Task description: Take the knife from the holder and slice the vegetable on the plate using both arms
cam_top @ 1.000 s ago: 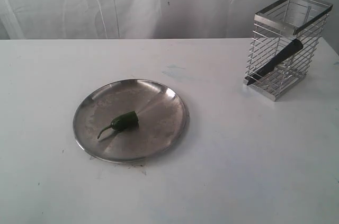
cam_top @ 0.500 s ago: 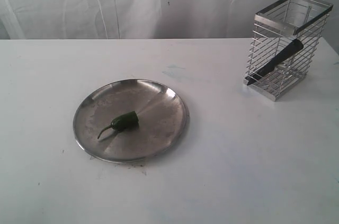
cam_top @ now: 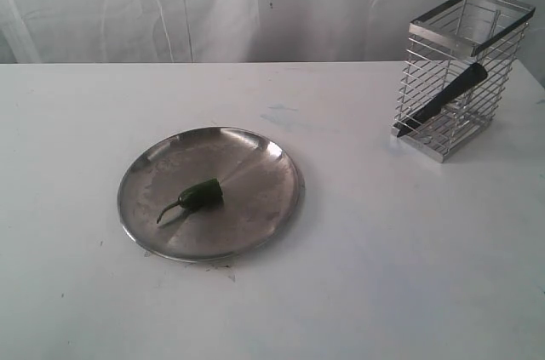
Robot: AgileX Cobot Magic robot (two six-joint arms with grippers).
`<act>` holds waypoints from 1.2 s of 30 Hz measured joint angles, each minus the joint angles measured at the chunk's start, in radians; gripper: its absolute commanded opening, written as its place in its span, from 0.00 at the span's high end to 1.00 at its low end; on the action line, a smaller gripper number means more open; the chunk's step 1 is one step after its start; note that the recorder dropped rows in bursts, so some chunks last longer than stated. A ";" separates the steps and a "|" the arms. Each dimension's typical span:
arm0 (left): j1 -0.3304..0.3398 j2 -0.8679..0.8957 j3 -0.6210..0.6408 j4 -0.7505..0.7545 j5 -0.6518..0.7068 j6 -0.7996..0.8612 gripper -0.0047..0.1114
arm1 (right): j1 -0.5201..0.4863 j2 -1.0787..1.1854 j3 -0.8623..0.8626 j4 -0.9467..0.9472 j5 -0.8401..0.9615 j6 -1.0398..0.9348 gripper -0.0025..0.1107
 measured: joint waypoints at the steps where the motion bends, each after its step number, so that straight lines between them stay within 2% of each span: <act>1: 0.000 0.000 0.000 0.000 0.000 0.000 0.96 | 0.000 0.068 0.000 -0.011 0.074 -0.005 0.98; 6: 0.000 0.000 0.000 0.000 0.000 0.000 0.96 | 0.022 0.436 0.000 0.090 0.377 0.024 0.98; 11: 0.000 0.000 0.000 0.000 0.000 0.000 0.96 | 0.052 0.687 -0.002 0.306 0.601 -0.218 0.98; 16: 0.000 0.000 0.000 0.000 0.000 0.000 0.96 | 0.086 0.760 -0.062 0.603 0.730 -0.513 0.98; 20: 0.000 0.000 0.000 0.000 0.000 0.000 0.96 | 0.121 0.814 -0.160 0.859 0.968 -0.740 0.98; 23: 0.000 0.000 0.000 0.000 0.000 0.000 0.96 | 0.152 0.838 -0.236 0.960 1.047 -0.833 0.98; 26: 0.000 0.000 0.000 0.000 0.000 0.000 0.96 | 0.159 0.841 -0.315 0.981 1.055 -0.860 0.96; 28: 0.000 0.000 0.000 0.000 0.000 0.000 0.96 | 0.159 0.841 -0.372 0.981 1.055 -0.867 0.91; 30: 0.000 0.000 0.000 0.000 0.000 0.000 0.96 | 0.161 0.841 -0.427 0.982 1.055 -0.869 0.80; 33: 0.000 0.000 0.000 0.000 0.000 0.000 0.96 | 0.161 0.847 -0.495 0.983 1.053 -0.869 0.57; 35: 0.000 0.000 0.000 0.000 0.000 0.000 0.96 | 0.161 0.864 -0.524 0.980 1.049 -0.869 0.36; 36: 0.000 0.000 0.000 0.000 0.000 0.000 0.96 | 0.161 0.890 -0.539 0.961 1.027 -0.869 0.34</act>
